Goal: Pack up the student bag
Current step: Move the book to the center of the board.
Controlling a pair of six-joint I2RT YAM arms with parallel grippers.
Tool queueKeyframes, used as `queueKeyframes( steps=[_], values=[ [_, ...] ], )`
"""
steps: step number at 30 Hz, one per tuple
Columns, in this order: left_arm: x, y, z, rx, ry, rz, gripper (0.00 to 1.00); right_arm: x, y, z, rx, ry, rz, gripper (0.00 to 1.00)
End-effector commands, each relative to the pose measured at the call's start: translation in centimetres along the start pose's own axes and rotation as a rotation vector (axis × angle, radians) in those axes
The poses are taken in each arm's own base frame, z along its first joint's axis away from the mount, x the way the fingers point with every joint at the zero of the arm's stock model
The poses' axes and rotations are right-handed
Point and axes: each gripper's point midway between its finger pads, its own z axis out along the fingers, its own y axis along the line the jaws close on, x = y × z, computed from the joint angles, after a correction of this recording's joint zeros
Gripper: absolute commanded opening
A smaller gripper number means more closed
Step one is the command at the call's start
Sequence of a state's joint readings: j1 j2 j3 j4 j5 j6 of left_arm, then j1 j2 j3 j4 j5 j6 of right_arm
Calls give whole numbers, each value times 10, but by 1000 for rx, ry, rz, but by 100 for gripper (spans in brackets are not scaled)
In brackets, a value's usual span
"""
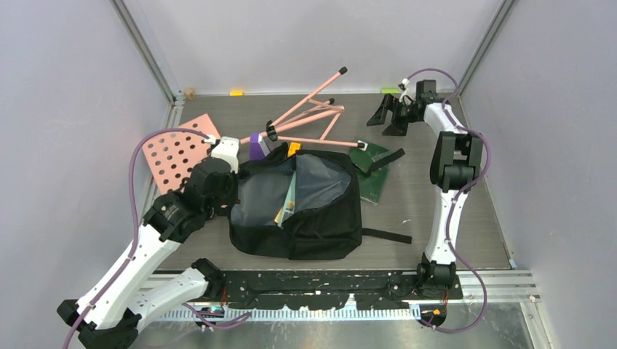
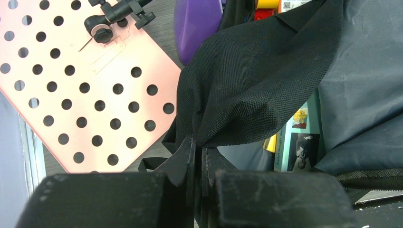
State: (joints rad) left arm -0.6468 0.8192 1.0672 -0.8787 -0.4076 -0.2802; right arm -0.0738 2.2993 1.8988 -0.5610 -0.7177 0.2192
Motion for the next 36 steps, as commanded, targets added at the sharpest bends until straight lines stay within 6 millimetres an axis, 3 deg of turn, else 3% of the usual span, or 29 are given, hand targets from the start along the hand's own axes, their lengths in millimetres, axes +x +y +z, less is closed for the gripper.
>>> queueKeyframes(
  steps=[1, 11, 22, 29, 36],
  values=[
    [-42, -4, -6, 18, -157, -77, 0, 19, 8, 5, -71, 105, 15, 95],
    [-36, -5, -6, 31, -150, -91, 0, 84, 8, 2, -102, 276, 53, 88],
    [-29, -2, -12, 36, -151, -105, 0, 135, 18, -29, -82, 275, 77, 80],
    [-27, -2, -13, 37, -144, -94, 0, 152, 9, -26, -91, 317, 100, 77],
    [-28, 2, -15, 22, -150, -97, 0, 138, 11, -18, -128, 336, 26, 83]
  ],
)
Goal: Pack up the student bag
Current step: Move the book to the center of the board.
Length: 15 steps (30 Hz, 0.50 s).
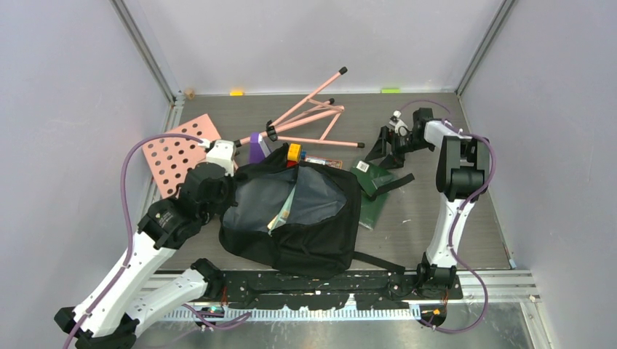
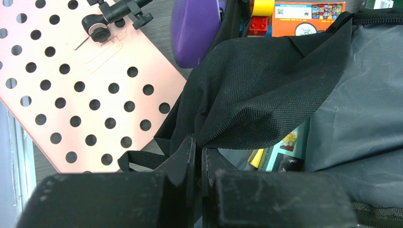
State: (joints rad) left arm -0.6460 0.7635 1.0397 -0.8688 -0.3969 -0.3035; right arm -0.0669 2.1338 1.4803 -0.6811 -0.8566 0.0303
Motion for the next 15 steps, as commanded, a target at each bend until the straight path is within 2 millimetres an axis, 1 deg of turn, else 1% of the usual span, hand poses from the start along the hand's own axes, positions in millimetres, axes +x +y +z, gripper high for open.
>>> queueKeyframes(
  steps=[1, 2, 3, 4, 5, 8, 11, 12, 14, 15],
  values=[
    [-30, 0, -7, 4, -120, -60, 0, -5, 4, 8, -24, 59, -59, 83],
    [-30, 0, -7, 5, -118, -62, 0, 0, 1, 12, -24, 95, -51, 84],
    [-30, -1, -6, 5, -118, -64, 0, -6, 3, 12, -26, 94, -83, 84],
    [-30, -1, -6, 6, -118, -66, 0, 0, 1, 17, -25, 129, -66, 84],
    [-30, -2, -5, 7, -118, -68, 0, -5, 2, 17, -24, 130, -88, 84],
    [-31, -2, -4, 7, -117, -70, 0, 2, 1, 27, -18, 165, -91, 84],
    [-31, -2, -4, 7, -114, -68, 0, 11, 2, 29, -34, 178, -75, 83],
    [-31, -3, -4, 8, -115, -68, 0, 16, 4, 28, -44, 180, -65, 82],
    [-29, -3, -4, 7, -110, -66, 0, 25, 8, 27, -59, 178, -48, 79],
    [-29, -3, -3, 7, -109, -66, 0, 24, 10, 24, -50, 160, -54, 76]
  ],
)
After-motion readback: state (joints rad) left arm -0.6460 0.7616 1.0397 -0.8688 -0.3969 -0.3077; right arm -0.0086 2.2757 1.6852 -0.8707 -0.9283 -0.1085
